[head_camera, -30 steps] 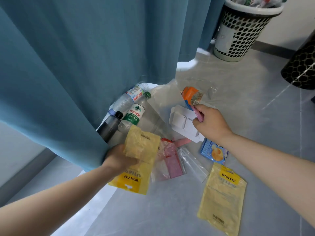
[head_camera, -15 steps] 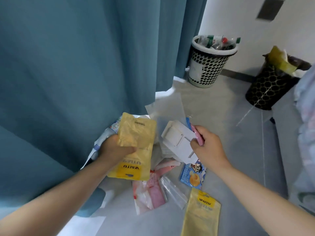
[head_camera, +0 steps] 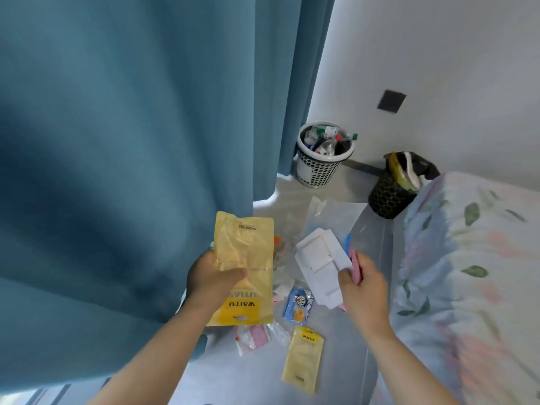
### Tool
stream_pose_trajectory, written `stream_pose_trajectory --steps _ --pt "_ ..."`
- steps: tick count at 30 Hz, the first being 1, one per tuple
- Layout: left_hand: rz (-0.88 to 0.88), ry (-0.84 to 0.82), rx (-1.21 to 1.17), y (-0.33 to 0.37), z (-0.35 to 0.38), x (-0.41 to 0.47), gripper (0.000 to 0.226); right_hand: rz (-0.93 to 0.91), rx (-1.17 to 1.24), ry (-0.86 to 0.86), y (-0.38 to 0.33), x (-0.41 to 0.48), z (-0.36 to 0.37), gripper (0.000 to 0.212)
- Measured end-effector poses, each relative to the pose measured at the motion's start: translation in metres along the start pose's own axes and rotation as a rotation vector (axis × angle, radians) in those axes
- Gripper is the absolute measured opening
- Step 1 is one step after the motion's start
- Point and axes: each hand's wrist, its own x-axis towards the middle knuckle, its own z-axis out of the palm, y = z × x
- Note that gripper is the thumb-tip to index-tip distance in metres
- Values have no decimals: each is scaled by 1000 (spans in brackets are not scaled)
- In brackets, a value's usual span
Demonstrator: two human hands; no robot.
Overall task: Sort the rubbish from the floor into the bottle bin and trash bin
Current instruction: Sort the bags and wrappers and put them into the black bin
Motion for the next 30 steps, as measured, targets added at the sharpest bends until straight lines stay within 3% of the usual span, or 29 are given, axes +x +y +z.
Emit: stream_pose_trajectory --steps 4,15,21,30 --pt "109 -50 45 93 -30 -67 13 -89 -122 73 -88 -31 -72 41" --pt "379 -45 109 292 -92 -218 13 -205 -59 258 -275 -99 -227 44" --pt "468 -9 100 336 -90 -272 8 -274 -32 286 -311 -114 -285 43" --pt "475 1 60 349 -42 -313 10 -306 -37 298 -299 -105 -347 44"
